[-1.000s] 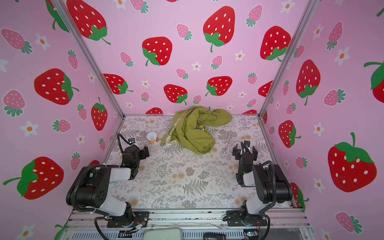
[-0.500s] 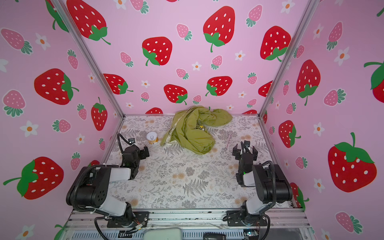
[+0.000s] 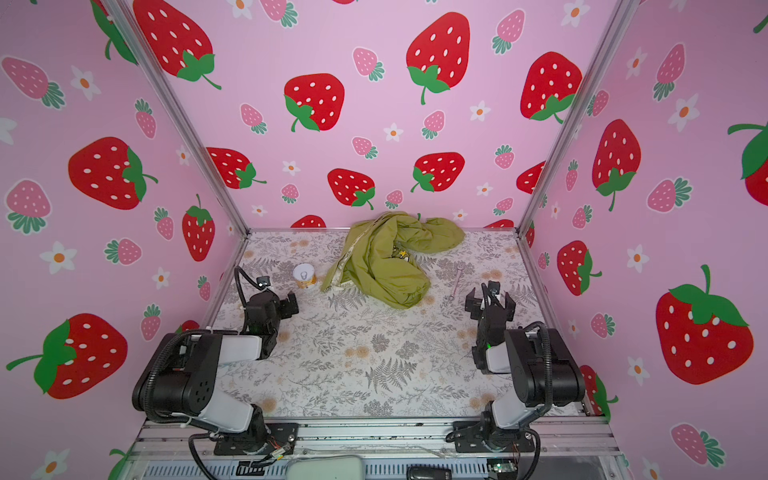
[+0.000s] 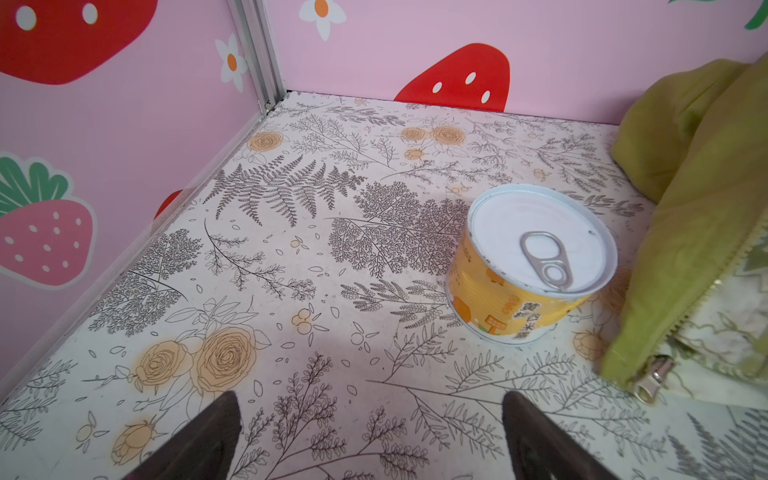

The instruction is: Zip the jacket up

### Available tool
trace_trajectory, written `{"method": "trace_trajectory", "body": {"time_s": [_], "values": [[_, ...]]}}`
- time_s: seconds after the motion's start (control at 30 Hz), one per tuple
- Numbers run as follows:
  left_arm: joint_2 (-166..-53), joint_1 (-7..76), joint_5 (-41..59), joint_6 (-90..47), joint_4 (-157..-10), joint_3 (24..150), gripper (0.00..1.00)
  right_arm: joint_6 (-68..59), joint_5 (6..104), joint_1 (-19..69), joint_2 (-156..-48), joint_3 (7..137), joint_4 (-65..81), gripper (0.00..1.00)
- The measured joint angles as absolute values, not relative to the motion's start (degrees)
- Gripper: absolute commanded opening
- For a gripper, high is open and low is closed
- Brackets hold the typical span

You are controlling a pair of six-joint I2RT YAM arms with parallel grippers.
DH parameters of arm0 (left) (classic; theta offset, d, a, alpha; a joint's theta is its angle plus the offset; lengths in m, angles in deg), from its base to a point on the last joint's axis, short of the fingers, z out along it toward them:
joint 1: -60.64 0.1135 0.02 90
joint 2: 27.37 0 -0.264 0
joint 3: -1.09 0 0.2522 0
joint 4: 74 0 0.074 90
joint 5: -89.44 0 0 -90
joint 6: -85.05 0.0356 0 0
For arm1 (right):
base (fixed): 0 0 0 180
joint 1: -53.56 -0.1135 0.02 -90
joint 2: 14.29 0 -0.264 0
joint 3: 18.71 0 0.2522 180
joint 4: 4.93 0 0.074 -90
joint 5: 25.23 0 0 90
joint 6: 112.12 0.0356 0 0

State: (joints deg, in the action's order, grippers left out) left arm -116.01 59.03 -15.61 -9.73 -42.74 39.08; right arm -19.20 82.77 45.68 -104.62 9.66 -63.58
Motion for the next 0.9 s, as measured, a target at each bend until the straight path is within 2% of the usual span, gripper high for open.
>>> {"method": "trace_trajectory", "body": {"time_s": [0.8,0.9], "values": [[-116.01,59.03,-15.59,-9.73,-42.74,39.08,0.99,-19.18,82.99,45.68,-104.59,9.66,-63.6,0.99],[-115.12,59.03,-15.59,-9.7,-47.18,40.37,0.99,-18.87,83.8,45.68,-103.33,9.2,-63.25,0.99]]}}
